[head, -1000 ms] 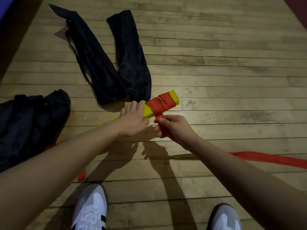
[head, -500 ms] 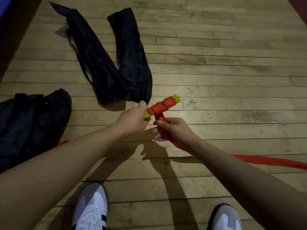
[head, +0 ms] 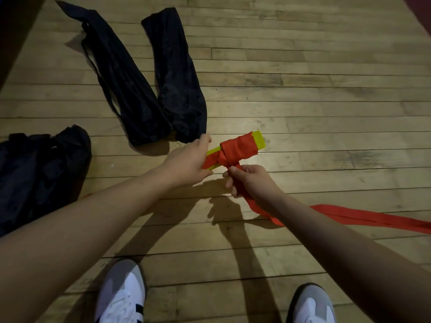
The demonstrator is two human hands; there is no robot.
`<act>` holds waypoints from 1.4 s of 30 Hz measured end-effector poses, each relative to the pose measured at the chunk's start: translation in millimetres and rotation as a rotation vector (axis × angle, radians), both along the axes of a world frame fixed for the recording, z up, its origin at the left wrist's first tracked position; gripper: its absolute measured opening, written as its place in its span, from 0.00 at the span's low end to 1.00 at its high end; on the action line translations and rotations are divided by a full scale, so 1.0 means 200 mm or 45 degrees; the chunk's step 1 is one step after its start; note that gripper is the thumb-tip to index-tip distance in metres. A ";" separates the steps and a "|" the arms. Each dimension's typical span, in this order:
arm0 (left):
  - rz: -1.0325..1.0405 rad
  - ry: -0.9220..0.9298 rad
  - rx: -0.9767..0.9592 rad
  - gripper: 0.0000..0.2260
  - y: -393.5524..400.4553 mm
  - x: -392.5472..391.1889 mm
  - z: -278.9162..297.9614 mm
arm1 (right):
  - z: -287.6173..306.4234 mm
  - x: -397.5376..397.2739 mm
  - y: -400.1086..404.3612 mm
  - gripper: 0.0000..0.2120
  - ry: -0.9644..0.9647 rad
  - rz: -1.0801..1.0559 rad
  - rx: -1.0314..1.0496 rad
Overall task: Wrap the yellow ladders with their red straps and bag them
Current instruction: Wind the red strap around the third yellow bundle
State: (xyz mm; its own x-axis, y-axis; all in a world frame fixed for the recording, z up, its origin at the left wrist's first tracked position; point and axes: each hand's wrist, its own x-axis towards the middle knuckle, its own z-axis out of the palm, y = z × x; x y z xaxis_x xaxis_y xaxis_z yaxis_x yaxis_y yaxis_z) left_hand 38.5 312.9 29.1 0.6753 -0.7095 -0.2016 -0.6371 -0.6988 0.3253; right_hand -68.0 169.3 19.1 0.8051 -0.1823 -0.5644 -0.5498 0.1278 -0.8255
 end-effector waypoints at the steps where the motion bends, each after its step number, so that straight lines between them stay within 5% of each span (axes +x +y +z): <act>1: -0.043 -0.069 0.051 0.27 0.00 0.00 0.00 | 0.00 0.00 0.01 0.12 0.000 -0.017 0.005; 10: -0.122 -0.289 0.126 0.19 0.00 -0.04 -0.01 | 0.02 -0.01 0.03 0.12 -0.044 -0.048 0.050; 23: -0.052 -0.020 -0.015 0.20 -0.04 -0.09 -0.03 | 0.01 0.03 0.01 0.10 -0.039 -0.304 0.014; 28: -0.068 0.174 0.023 0.32 -0.02 -0.05 -0.07 | 0.01 0.04 -0.02 0.10 -0.059 -0.189 0.087; 39: 0.119 -0.123 0.160 0.24 -0.03 -0.01 -0.03 | 0.00 -0.01 -0.05 0.07 -0.039 0.032 0.182; 42: -0.006 0.018 0.227 0.27 -0.04 -0.02 -0.04 | 0.00 -0.01 -0.04 0.08 -0.038 0.007 0.195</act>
State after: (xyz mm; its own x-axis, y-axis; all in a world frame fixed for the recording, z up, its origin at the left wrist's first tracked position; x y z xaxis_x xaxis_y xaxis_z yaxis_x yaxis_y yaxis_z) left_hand 34.7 305.3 20.6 0.6683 -0.6649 -0.3337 -0.6368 -0.7432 0.2054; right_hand -69.9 160.3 18.4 0.8229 -0.0912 -0.5608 -0.5261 0.2505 -0.8127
